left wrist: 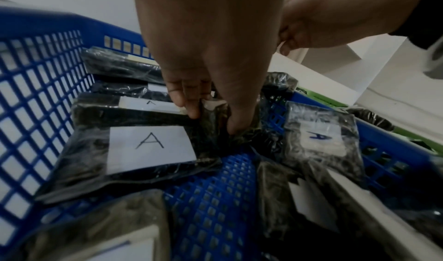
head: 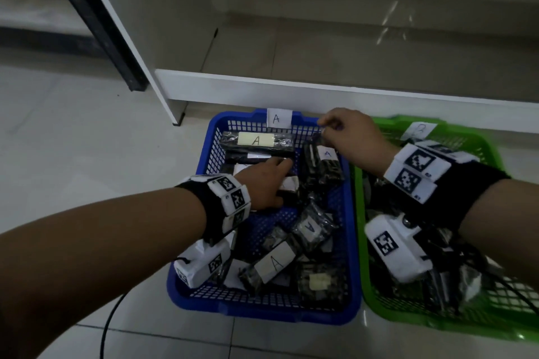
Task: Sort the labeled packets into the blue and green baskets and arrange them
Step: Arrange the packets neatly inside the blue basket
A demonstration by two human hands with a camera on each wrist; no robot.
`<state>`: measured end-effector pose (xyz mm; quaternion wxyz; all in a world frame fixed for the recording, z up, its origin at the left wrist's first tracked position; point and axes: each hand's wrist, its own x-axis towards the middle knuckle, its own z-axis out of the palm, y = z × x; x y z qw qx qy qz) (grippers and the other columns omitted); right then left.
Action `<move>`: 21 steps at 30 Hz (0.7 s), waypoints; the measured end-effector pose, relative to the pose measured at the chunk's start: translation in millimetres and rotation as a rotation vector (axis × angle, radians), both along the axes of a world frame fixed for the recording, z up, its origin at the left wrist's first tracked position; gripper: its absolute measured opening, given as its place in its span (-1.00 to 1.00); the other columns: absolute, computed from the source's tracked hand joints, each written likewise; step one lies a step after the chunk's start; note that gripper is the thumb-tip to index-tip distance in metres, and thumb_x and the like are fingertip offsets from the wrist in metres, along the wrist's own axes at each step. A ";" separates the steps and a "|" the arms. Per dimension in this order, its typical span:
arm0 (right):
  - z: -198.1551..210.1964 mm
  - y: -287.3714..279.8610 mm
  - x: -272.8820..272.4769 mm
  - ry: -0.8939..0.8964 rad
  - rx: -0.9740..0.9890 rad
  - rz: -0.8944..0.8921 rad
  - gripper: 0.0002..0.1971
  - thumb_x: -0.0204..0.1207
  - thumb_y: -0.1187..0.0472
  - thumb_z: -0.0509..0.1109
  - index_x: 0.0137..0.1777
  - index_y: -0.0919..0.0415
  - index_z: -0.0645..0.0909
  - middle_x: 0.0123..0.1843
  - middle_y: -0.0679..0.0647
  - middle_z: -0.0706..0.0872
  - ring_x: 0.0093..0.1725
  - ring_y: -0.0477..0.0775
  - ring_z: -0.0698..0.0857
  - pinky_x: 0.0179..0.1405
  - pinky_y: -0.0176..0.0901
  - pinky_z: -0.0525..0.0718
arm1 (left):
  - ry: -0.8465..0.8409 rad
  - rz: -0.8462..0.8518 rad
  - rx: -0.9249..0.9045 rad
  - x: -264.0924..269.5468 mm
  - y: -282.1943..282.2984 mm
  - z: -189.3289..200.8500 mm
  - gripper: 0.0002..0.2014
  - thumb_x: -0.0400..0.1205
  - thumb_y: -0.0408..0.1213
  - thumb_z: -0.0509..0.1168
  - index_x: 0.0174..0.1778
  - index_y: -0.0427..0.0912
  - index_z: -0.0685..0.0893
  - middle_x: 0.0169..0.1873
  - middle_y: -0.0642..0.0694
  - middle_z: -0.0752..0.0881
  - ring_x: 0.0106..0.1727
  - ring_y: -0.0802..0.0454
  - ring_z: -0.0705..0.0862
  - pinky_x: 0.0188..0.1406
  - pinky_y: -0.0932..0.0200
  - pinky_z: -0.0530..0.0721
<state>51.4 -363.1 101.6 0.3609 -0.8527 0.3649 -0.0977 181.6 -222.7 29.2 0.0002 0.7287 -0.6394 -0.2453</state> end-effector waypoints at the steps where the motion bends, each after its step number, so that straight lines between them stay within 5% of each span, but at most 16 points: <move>1: -1.1 2.1 -7.1 0.080 -0.130 0.114 -0.79 0.53 0.18 0.33 0.14 0.11 0.65 -0.01 0.06 0.70 0.03 0.12 0.68 0.07 -0.03 0.64 | -0.012 0.000 -0.004 -0.2 0.0 -0.7 -0.31 0.45 -0.12 0.45 0.42 -0.16 0.26 0.28 -0.23 0.45 0.11 -0.21 0.60 -0.07 -0.01 0.65; 5: -10.4 15.7 -31.9 0.595 -0.490 0.582 -0.36 0.49 -0.30 0.24 0.54 -0.14 0.25 0.54 0.02 0.32 0.51 0.17 0.28 0.43 0.15 0.25 | -0.096 0.032 -0.041 -0.2 4.8 -3.6 -0.27 0.45 -0.03 0.44 0.46 -0.11 0.25 0.24 -0.18 0.46 0.14 -0.18 0.59 -0.05 -0.04 0.65; 9: -21.7 13.3 -50.8 0.622 -0.456 0.617 -0.28 0.56 -0.18 0.26 0.64 -0.14 0.00 0.69 -0.02 -0.04 0.62 0.13 0.11 0.52 0.12 0.17 | -0.145 0.049 -0.081 -2.7 9.9 -1.4 -0.18 0.41 0.12 0.43 0.51 -0.07 0.22 0.30 -0.14 0.39 0.29 -0.14 0.45 0.27 -0.10 0.46; 12: -18.4 11.8 -58.0 0.510 -0.489 0.581 -0.37 0.57 -0.12 0.27 0.60 -0.12 0.14 0.64 0.04 0.15 0.57 0.15 0.23 0.46 0.09 0.26 | -0.166 -0.098 -0.254 -10.3 15.8 8.0 -0.41 0.50 0.06 0.35 0.39 -0.10 0.38 0.24 -0.12 0.42 0.23 -0.09 0.44 0.22 -0.04 0.45; 15: -14.5 21.4 -65.4 0.350 -0.634 0.643 -0.59 0.50 -0.10 0.30 0.32 -0.01 0.51 0.22 0.01 0.58 0.23 0.11 0.52 0.13 0.00 0.42 | -0.060 -0.250 -0.291 -23.0 22.2 18.3 -0.69 0.59 0.01 0.31 0.09 -0.15 0.57 0.03 -0.11 0.58 0.01 -0.07 0.57 -0.04 0.05 0.57; 18: -21.4 37.0 -75.2 0.317 -0.713 0.712 -0.68 0.40 -0.04 0.38 0.12 0.03 0.62 0.05 -0.01 0.65 0.07 0.09 0.60 -0.01 -0.04 0.50 | 0.062 -0.203 0.046 -37.9 29.4 13.5 -0.59 0.60 0.10 0.28 0.17 -0.15 0.50 0.07 -0.11 0.60 0.01 -0.04 0.58 -0.10 0.15 0.52; 21: -27.7 45.2 -82.6 0.317 -0.730 0.728 -0.73 0.43 -0.02 0.22 0.03 0.03 0.64 0.00 0.00 0.64 0.02 0.08 0.60 -0.05 -0.05 0.51 | 0.227 -0.034 0.064 -46.3 35.1 1.8 -0.43 0.52 0.06 0.40 0.33 -0.14 0.40 0.19 -0.12 0.60 0.16 -0.07 0.59 0.11 0.07 0.59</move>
